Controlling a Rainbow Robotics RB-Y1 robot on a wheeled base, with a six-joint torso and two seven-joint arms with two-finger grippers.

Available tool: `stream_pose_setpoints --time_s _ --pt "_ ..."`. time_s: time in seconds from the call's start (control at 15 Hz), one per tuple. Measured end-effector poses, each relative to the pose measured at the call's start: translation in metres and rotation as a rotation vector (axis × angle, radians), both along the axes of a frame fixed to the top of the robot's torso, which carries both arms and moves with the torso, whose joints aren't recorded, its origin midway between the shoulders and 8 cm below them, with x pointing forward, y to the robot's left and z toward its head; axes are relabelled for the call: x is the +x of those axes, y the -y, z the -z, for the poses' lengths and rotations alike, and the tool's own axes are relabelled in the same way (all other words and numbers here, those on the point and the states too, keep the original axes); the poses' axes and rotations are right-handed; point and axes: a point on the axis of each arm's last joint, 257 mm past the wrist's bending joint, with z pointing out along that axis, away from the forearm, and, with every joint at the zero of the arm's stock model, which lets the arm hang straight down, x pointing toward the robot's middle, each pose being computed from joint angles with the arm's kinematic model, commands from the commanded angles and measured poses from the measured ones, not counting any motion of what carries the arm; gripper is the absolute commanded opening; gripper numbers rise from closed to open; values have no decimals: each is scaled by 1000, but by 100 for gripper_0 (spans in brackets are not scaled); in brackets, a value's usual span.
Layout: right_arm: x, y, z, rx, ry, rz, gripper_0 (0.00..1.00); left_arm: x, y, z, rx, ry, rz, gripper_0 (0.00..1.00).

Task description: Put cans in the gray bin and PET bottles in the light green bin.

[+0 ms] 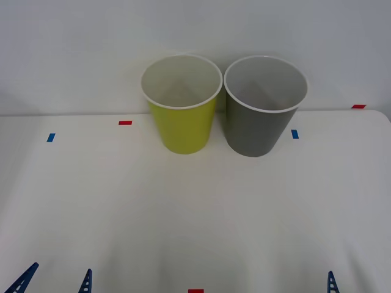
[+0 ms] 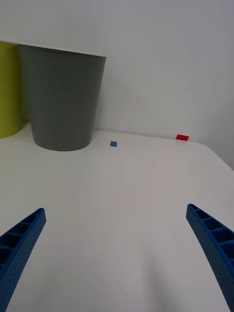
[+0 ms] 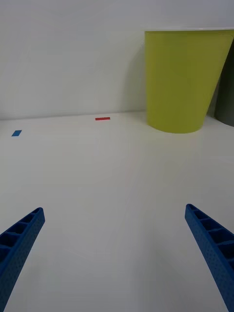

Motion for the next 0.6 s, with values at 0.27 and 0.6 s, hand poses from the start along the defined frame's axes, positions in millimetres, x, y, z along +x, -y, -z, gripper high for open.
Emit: stream_pose_setpoints --time_s 0.27,0.6 --pt "0 0 0 0 0 0 100 0 0 0 0 0 0 100" --pt "0 0 0 0 0 0 100 0 0 0 0 0 0 100"
